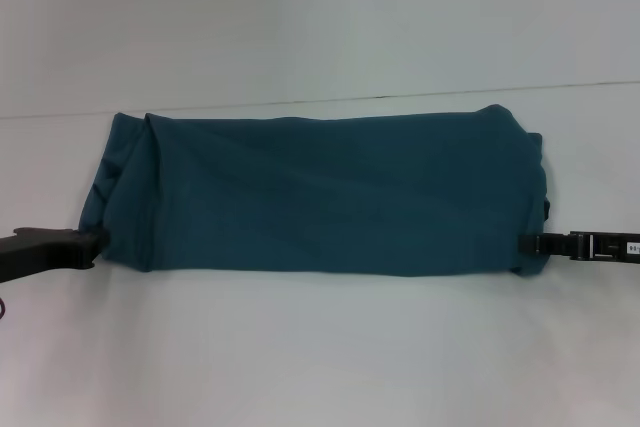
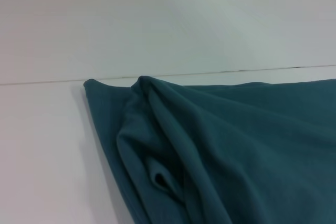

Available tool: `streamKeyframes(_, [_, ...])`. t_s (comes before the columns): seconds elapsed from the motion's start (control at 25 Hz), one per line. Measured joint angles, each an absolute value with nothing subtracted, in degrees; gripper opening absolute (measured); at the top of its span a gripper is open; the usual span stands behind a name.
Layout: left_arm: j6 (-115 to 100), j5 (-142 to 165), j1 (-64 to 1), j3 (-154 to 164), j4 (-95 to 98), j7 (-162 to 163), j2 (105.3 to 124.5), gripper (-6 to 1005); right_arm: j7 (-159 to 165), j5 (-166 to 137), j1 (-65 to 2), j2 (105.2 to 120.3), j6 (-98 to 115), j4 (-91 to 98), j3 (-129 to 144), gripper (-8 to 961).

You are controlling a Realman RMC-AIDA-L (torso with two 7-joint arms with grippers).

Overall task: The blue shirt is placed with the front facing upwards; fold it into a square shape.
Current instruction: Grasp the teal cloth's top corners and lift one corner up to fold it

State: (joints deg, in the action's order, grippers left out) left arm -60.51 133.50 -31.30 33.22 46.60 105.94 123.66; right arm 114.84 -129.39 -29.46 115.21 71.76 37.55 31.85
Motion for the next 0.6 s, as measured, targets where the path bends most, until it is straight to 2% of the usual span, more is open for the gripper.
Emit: streamKeyframes(0.6, [-60.6, 133.5, -31.4, 33.2, 46.7, 106.1, 123.66, 0, 115.7, -129.1, -29.0, 114.88, 71.7, 38.0, 31.2, 536])
